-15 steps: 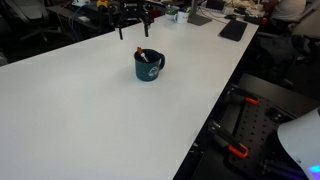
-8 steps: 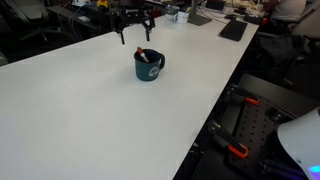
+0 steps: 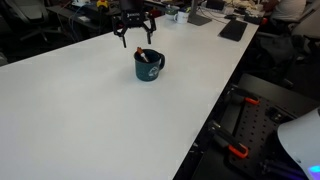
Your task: Remove the marker from the mug cup
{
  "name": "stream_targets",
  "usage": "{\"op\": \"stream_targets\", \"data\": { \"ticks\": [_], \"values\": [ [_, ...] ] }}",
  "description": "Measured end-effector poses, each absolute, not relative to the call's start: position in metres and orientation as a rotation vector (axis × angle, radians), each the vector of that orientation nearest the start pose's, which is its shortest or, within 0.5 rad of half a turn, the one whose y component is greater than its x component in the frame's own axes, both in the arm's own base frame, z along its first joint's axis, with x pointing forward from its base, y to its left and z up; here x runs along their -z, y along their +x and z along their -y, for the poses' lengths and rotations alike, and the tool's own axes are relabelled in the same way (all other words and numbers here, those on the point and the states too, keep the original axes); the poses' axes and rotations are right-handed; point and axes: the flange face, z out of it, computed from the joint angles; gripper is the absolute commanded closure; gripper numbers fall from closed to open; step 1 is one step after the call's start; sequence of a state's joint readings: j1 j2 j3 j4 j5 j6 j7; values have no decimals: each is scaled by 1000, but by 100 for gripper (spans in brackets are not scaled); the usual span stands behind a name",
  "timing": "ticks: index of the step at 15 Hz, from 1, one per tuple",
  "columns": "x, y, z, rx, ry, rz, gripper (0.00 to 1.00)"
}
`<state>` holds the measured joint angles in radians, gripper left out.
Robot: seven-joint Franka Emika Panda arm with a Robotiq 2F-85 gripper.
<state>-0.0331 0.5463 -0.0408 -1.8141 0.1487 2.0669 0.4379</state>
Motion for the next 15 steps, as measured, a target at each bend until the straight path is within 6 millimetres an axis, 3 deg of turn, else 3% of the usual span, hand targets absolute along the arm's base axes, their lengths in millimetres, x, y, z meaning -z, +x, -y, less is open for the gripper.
{"op": "stream_targets", "data": {
  "ticks": [8,9,11,15],
  "values": [
    [-205,614,36,-503,-2911,-916,0],
    [-202,613,36,-512,-2906,-919,22],
    [-196,612,36,-528,-2898,-924,32],
    [-189,612,35,-542,-2889,-931,65]
  ]
}}
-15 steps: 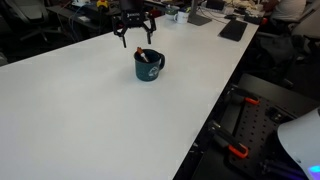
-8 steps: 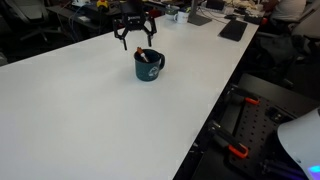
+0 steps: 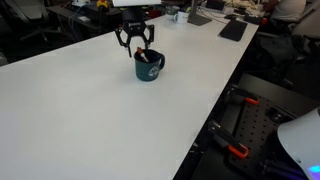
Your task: Remove the marker from the mug cup
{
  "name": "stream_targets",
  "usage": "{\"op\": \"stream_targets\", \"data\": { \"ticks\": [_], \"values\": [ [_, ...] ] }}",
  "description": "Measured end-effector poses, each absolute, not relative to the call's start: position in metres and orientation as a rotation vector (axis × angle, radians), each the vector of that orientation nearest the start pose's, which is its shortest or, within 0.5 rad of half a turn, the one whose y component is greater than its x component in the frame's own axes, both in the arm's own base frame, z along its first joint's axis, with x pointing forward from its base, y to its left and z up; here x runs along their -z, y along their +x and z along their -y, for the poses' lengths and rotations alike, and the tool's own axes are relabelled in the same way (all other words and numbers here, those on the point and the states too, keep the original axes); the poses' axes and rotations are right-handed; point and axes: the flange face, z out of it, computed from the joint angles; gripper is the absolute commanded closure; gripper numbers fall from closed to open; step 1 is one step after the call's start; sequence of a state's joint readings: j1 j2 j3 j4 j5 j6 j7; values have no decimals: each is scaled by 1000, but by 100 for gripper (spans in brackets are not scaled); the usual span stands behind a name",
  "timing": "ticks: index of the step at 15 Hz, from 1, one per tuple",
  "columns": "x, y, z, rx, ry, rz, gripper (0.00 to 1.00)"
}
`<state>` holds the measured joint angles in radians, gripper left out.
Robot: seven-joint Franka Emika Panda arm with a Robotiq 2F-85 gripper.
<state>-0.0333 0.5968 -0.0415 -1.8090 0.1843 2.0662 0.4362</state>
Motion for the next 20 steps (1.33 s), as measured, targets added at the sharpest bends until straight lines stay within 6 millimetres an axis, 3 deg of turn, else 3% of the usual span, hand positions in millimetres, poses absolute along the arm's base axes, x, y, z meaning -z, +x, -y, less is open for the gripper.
{"op": "stream_targets", "data": {
  "ticks": [4,6,7,8,10,17,20],
  "values": [
    [-189,613,35,-539,-2886,-932,95],
    [-189,613,35,-539,-2884,-933,100],
    [-189,613,35,-538,-2884,-933,97],
    [-190,614,36,-533,-2884,-933,60],
    [-190,614,36,-533,-2884,-933,55],
    [-192,613,33,-532,-2889,-920,2],
    [-197,612,34,-523,-2888,-929,0]
  ]
}}
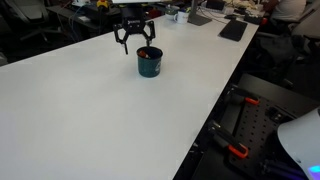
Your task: Remove the marker from the mug cup
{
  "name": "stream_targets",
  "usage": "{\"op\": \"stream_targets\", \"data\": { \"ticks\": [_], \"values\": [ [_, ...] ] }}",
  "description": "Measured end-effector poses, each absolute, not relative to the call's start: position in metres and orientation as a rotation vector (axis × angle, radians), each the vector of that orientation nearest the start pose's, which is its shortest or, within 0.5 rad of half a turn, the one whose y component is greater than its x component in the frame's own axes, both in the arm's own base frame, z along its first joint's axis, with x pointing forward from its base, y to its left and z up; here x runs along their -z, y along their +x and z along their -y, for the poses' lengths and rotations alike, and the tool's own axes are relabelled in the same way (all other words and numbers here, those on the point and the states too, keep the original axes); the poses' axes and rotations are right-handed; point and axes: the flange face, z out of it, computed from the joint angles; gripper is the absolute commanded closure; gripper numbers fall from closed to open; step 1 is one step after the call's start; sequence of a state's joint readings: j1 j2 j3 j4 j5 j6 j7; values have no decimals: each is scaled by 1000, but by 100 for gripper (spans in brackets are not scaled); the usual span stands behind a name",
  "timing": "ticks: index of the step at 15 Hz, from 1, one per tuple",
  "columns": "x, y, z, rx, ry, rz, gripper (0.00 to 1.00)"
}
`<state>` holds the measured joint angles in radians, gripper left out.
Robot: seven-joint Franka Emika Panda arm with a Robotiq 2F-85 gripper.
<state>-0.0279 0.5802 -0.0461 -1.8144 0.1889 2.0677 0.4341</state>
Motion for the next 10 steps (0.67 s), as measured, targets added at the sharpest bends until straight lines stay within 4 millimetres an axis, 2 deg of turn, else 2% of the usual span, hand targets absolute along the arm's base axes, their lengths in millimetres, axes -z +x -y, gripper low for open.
{"op": "stream_targets", "data": {
  "ticks": [5,10],
  "values": [
    [-202,606,44,-523,-2884,-957,0],
    [-196,598,51,-550,-2875,-983,0]
  ]
}}
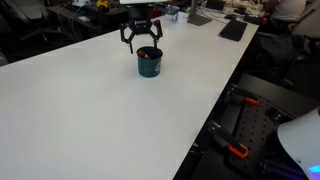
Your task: Remove the marker from the mug cup
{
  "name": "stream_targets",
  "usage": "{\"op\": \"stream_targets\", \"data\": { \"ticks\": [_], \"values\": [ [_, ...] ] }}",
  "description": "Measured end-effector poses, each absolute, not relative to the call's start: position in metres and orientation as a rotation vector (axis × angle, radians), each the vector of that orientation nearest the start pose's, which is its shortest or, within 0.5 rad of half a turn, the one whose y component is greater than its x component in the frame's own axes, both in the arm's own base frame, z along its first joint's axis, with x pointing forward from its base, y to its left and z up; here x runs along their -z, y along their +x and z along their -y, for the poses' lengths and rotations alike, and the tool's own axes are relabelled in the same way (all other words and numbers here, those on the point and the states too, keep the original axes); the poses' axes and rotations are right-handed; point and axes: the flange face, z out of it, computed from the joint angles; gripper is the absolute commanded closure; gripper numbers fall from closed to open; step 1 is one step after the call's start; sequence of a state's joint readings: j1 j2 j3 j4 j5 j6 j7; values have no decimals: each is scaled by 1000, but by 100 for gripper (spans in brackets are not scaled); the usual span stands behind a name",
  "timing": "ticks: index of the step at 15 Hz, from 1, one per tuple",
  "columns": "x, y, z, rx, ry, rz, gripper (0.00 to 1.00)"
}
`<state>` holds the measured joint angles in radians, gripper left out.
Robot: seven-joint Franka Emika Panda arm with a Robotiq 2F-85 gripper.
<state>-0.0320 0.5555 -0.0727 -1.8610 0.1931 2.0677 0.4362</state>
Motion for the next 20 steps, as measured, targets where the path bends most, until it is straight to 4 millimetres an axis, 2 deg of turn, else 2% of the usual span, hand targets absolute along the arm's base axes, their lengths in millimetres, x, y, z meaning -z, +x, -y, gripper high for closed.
{"op": "stream_targets", "data": {
  "ticks": [5,7,9,10,11,12,13,14,16,20],
  "values": [
    [-190,592,54,-575,-2854,-1005,1],
    [-188,590,54,-581,-2846,-1012,20],
    [-188,590,54,-585,-2839,-1016,30],
    [-187,589,54,-585,-2838,-1018,32],
    [-187,589,54,-586,-2835,-1020,48],
    [-187,589,54,-586,-2832,-1022,51],
    [-187,589,54,-586,-2829,-1024,42],
    [-187,589,54,-586,-2825,-1027,42],
    [-187,589,55,-587,-2819,-1032,68],
    [-187,589,55,-587,-2810,-1039,99]
  ]
}}
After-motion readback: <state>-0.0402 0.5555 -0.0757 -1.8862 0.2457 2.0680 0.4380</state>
